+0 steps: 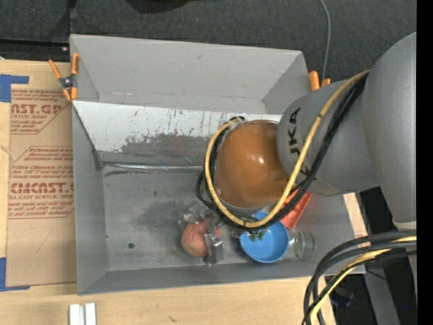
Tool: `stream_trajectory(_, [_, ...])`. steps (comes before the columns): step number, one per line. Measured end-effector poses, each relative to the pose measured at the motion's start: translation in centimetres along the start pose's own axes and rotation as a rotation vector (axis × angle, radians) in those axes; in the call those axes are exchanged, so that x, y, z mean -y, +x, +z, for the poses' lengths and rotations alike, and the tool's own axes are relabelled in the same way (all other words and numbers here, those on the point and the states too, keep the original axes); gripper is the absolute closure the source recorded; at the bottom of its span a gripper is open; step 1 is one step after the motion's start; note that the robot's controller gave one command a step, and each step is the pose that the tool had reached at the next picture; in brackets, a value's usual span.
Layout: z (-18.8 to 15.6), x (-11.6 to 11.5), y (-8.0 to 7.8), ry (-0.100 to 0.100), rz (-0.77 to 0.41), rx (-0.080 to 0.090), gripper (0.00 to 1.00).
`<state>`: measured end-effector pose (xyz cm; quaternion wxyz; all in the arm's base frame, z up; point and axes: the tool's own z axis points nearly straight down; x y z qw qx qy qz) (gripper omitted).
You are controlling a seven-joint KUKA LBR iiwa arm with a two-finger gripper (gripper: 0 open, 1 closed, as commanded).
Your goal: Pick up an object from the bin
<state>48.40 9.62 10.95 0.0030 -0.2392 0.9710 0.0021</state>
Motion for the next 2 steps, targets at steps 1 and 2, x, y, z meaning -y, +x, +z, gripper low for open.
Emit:
stream_trajectory(1, [-1.5,0.0,-0.1,0.001,0.0,0.003,1.0])
stream_trajectory(2, [-2.5,0.0,-0.1,0.0,0.0,0.001,1.0])
